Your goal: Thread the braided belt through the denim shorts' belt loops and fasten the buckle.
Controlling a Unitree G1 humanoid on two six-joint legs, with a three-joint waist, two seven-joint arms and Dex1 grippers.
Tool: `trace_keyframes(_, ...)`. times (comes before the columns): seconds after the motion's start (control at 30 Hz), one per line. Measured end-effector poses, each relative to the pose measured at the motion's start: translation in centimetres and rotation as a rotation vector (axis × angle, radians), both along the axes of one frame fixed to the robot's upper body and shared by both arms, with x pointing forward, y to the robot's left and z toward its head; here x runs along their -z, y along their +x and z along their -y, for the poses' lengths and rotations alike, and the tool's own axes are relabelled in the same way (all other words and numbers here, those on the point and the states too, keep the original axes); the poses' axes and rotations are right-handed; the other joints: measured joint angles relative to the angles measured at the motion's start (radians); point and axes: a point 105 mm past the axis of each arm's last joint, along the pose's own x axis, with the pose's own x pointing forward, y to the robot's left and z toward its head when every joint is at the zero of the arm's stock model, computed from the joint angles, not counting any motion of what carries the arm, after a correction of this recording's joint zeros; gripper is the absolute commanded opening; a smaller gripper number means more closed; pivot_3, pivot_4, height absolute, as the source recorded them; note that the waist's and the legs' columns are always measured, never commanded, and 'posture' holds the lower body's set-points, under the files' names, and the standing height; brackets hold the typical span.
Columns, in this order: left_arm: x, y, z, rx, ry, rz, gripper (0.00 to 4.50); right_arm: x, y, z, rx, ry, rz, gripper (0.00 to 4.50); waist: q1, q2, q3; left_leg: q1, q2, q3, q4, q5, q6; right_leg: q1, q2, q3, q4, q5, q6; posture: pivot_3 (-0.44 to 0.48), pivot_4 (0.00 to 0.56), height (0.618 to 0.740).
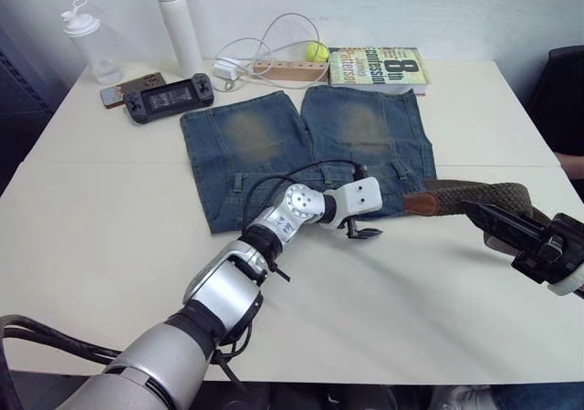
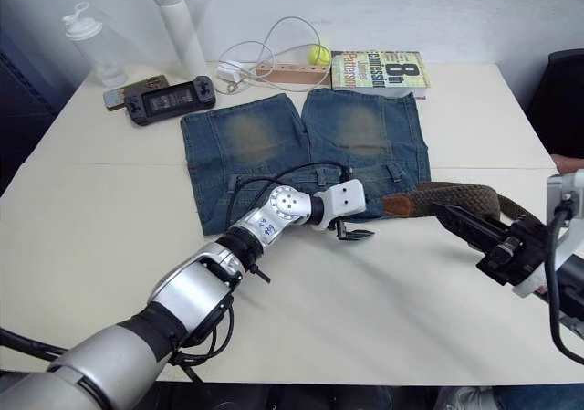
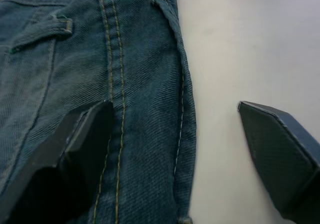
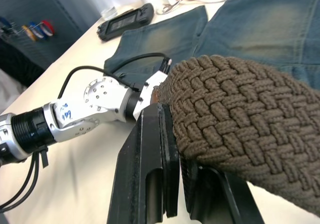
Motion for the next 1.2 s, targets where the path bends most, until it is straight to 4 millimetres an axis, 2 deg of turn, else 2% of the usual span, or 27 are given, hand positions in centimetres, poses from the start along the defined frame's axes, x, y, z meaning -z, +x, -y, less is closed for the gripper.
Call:
trace_keyframes(0.13,0.3,-0.3,-0.1,0.044,0.033,0.046,1.12,-0.1,-0.2,-0.1,0.027,-0.007,0.008,0.0,-0.004,-0.002,0.0,0.002,0.0,0.003,0.0,0.0,0.0,-0.001,0.0,0.004,0.001,0.0,0.0,0.0,0.15,0.734)
trace_keyframes(0.23,0.5,-0.9,-0.4,0.106,0.028,0.047,0.06,-0.3,-0.1,0.1,0.05,-0.005,0.018,0.0,-0.003,-0.002,0.0,0.002,0.0,0.003,0.0,0.0,0.0,-0.001,0.0,0.004,0.001,0.0,0.0,0.0,0.15,0.734)
trace_keyframes(0.33,0.8,-1.8,-1.4,0.191,0.007,0.022,0.06,-0.4,0.1,0.2,0.064,0.0,0.025,0.0,-0.003,-0.002,0.0,0.001,0.0,0.003,-0.001,0.0,0.0,-0.001,0.0,0.004,0.001,0.0,0.0,0.0,0.15,0.734)
trace_keyframes(0.5,1.7,-4.6,-4.6,0.425,0.009,-0.062,0.06,0.5,-0.1,0.3,0.061,0.008,-0.029,0.0,-0.002,-0.001,-0.001,0.001,0.0,0.003,0.0,0.0,0.0,-0.001,0.0,0.004,0.001,0.0,0.0,0.0,0.15,0.734)
trace_keyframes(0.67,2.3,-7.3,-8.1,0.554,0.044,-0.148,0.06,1.6,-0.5,0.2,0.05,-0.006,-0.1,0.0,-0.008,0.0,-0.002,0.001,0.002,0.003,0.0,0.0,0.0,-0.001,0.001,0.004,0.001,0.0,0.0,0.0,0.15,0.734)
trace_keyframes(0.87,2.6,-9.7,-11.9,0.56,0.12,-0.237,0.06,3.9,-1.2,0.4,0.107,0.001,-0.229,0.0,-0.008,0.001,-0.002,0.002,0.002,0.002,0.001,0.0,0.0,-0.001,0.001,0.004,0.001,0.0,0.0,0.0,0.15,0.734)
trace_keyframes(1.0,2.7,-10.6,-12.2,0.523,0.109,-0.296,0.06,4.9,-1.2,0.5,0.158,0.007,-0.278,0.0,-0.009,0.003,-0.003,0.002,0.002,0.002,0.001,-0.001,0.001,0.0,0.001,0.005,0.001,0.0,0.0,0.0,0.15,0.734)
trace_keyframes(1.13,2.9,-12.1,-11.5,0.516,0.069,-0.399,1.31,5.4,-1.0,0.6,0.204,0.018,-0.313,0.0,-0.008,0.003,-0.003,0.001,0.002,0.002,0.001,-0.001,0.001,0.0,0.001,0.005,0.0,0.0,0.0,0.0,0.15,0.734)
trace_keyframes(1.2,2.5,-12.4,-11.3,0.514,0.059,-0.429,2.19,5.8,-0.9,0.5,0.225,0.036,-0.338,0.0,-0.008,0.003,-0.003,0.001,0.002,0.002,0.002,-0.001,0.001,0.0,0.001,0.005,0.0,0.0,0.0,0.0,0.15,0.734)
